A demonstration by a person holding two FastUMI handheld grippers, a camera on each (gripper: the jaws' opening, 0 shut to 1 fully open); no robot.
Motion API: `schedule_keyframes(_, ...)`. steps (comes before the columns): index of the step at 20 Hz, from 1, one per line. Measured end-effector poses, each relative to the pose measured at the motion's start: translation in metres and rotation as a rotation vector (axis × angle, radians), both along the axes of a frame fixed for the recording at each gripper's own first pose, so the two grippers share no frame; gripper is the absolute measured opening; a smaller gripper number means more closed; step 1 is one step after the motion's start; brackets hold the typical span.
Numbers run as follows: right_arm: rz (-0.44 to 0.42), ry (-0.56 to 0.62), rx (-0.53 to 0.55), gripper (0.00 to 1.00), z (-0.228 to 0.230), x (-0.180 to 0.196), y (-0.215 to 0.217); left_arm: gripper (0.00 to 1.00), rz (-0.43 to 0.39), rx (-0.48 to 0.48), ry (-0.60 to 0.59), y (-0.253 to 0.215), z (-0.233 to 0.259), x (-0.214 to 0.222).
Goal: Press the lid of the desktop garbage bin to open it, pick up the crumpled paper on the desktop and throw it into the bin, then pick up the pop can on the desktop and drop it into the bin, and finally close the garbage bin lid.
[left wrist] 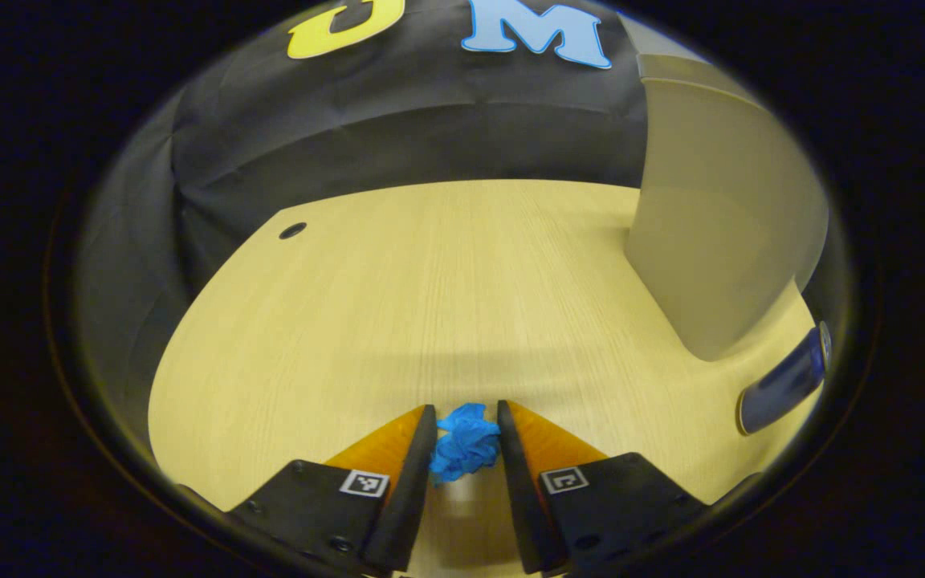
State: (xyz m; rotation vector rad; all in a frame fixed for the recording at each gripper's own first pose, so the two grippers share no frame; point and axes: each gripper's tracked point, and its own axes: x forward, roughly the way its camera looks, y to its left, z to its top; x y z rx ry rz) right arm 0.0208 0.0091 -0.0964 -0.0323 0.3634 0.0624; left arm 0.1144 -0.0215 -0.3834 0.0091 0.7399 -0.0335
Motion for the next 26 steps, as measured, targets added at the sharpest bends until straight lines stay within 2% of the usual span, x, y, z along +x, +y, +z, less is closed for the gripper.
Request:
schedule_keyframes(2, 0.002, 0.003, -0.003, 0.00, -0.001, 0.001, 0.001, 0.51, -0.007, 0.003, 0.002, -0.002, 0.015, 0.013)
schedule_keyframes(5, 0.002, 0.003, 0.001, 0.00, 0.000, 0.001, 0.001, 0.49, -0.013, 0.009, -0.018, -0.006, 0.049, 0.040)
schedule_keyframes(6, 0.002, 0.003, 0.002, 0.00, 0.000, 0.001, 0.002, 0.53, -0.017, 0.011, -0.032, -0.008, 0.064, 0.051)
schedule_keyframes(12, 0.009, 0.005, 0.012, 0.00, -0.004, -0.001, 0.004, 0.51, -0.045, 0.010, -0.139, -0.022, 0.178, 0.137)
schedule_keyframes(14, 0.008, 0.007, 0.017, 0.00, -0.006, -0.003, 0.004, 0.49, -0.046, -0.002, -0.188, -0.024, 0.159, 0.104)
schedule_keyframes(16, 0.003, 0.008, 0.023, 0.00, -0.009, -0.007, 0.001, 0.51, -0.046, -0.014, -0.241, -0.030, 0.226, 0.130)
schedule_keyframes(18, -0.006, 0.012, 0.032, 0.01, -0.012, -0.011, -0.002, 0.51, -0.051, -0.029, -0.296, -0.036, 0.260, 0.155)
schedule_keyframes(19, -0.012, 0.013, 0.035, 0.01, -0.012, -0.013, -0.004, 0.53, -0.054, -0.039, -0.325, -0.038, 0.277, 0.159)
schedule_keyframes(26, -0.049, 0.017, 0.052, 0.00, -0.019, -0.025, -0.021, 0.48, -0.110, -0.088, -0.541, -0.074, 0.397, 0.179)
